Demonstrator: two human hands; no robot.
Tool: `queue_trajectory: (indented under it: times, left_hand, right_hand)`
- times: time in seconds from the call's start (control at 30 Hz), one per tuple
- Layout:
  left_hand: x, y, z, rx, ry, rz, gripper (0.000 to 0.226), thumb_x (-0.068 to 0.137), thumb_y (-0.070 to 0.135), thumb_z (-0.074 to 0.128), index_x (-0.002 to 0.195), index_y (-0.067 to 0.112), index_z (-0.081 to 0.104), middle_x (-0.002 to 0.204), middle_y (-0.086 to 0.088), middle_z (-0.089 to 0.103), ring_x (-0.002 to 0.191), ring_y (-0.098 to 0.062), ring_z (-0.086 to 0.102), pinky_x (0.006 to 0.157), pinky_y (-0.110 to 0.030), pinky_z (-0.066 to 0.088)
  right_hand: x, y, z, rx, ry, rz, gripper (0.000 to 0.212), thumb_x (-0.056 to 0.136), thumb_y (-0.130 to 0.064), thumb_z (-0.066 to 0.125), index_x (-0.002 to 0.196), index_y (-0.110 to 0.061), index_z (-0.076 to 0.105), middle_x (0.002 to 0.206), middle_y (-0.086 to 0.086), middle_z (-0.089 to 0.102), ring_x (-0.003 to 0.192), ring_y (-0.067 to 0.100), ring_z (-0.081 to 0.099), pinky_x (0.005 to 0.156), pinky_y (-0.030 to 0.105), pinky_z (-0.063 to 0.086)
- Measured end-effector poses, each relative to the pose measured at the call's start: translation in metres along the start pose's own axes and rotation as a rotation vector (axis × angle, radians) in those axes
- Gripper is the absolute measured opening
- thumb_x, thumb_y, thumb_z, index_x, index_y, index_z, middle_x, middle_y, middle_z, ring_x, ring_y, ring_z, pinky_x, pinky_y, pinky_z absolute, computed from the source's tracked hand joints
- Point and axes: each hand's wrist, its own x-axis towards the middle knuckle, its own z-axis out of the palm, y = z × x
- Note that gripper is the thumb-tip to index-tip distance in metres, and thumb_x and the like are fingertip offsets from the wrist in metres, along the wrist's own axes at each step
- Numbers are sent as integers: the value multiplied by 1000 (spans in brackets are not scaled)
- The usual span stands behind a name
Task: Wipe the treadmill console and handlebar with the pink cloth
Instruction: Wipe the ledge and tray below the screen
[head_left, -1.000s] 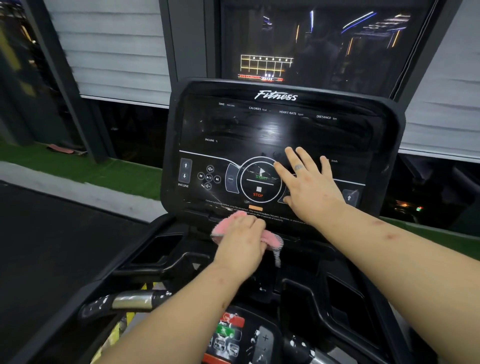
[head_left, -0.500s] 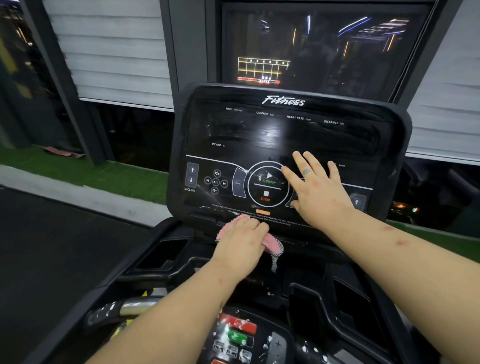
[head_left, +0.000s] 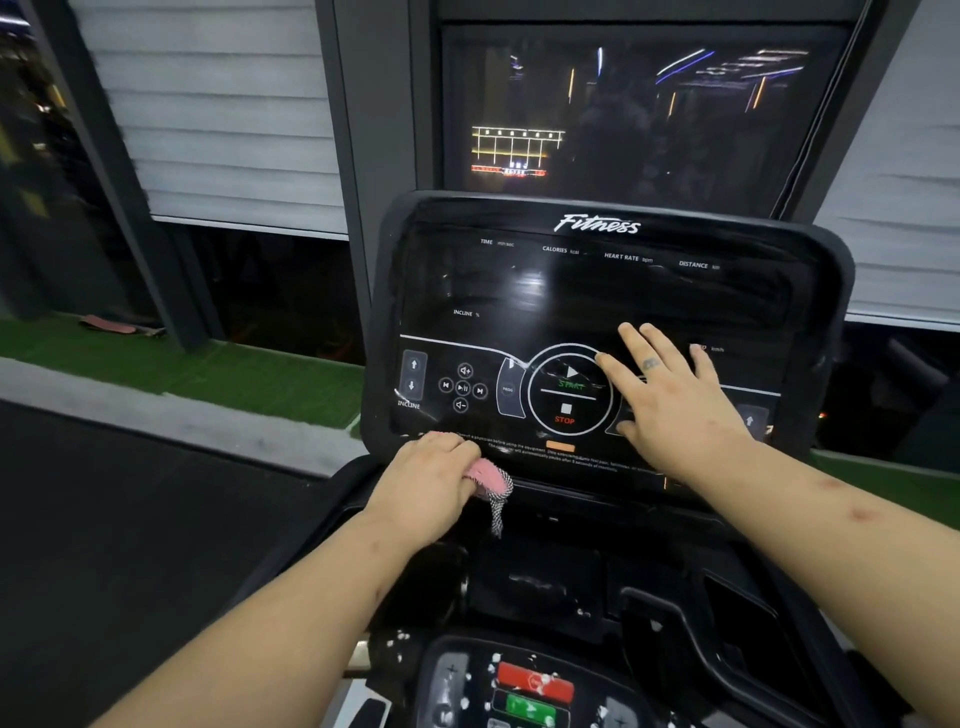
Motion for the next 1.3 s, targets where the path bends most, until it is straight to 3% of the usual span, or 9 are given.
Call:
queue_trajectory:
  times: [0.2,0.37,0.6,0.7,0.83,0.97,1.03,1.13,1.3]
  left_hand:
    - [17,-1,-20,-15,137,27,30,96,23,60,125,19,64,112,1,62,105,-26,58,91,-41,46]
    - [38,-2,-36,-46,31,-70,105,52,2,92,147,18,51,133,-1,50,121,-23,48,101,-35,45]
    - [51,-1,-42,-148,109,-83,21,103,19,53,117,23,69,107,4,54,98,-21,58,81,-31,41]
    - [58,0,-45,-46,168,-61,36,99,37,46,112,15,71,104,-5,59,98,-25,57,86,-41,47]
    - [59,2,-43,-41,277,-189,8,98,21,60,100,19,53,91,3,49,80,-21,53,68,-35,41]
    - [51,12,-25,-33,209,-127,41,79,9,80,101,23,48,91,4,50,76,-19,59,57,-33,49]
    - [40,12,-16,-35,237,-109,59,64,6,86,112,19,54,100,0,54,86,-21,57,63,-31,52]
    - [17,18,-5,-38,303,-51,56,82,12,70,135,13,53,132,-7,53,119,-26,50,98,-38,53]
    - [2,38,6,-60,87,-238,75,103,42,42,165,16,9,173,-11,-3,160,-29,-5,129,-45,16]
  right_hand:
    - [-1,-5,-8,26,-29,27,83,99,-46,59,164,-32,10,173,6,-12,159,26,-12,126,58,14]
    - [0,-11,-12,53,-49,55,81,99,-43,59,164,-32,12,173,6,-12,159,26,-12,127,57,15]
    - [1,-13,-14,83,-74,76,80,99,-34,59,164,-31,11,172,5,-13,158,25,-14,127,55,14]
    - [0,-14,-14,87,-71,75,79,99,-32,58,163,-30,11,172,6,-12,159,25,-14,127,55,15]
    - [-1,-16,-16,93,-65,80,80,98,-30,59,163,-30,13,172,6,-11,159,25,-12,127,55,17]
    - [-1,-14,-16,92,-66,72,81,97,-28,60,163,-30,12,172,6,-11,159,25,-12,127,55,17]
    - [-2,-14,-15,88,-63,69,81,97,-28,59,163,-29,12,172,7,-11,159,25,-12,126,55,18]
    - [-2,-13,-12,97,-51,72,81,97,-30,60,164,-29,13,173,7,-10,159,25,-12,126,55,17]
    - [-1,-13,-8,110,-29,76,78,98,-33,57,163,-30,15,173,7,-9,159,25,-12,126,57,16]
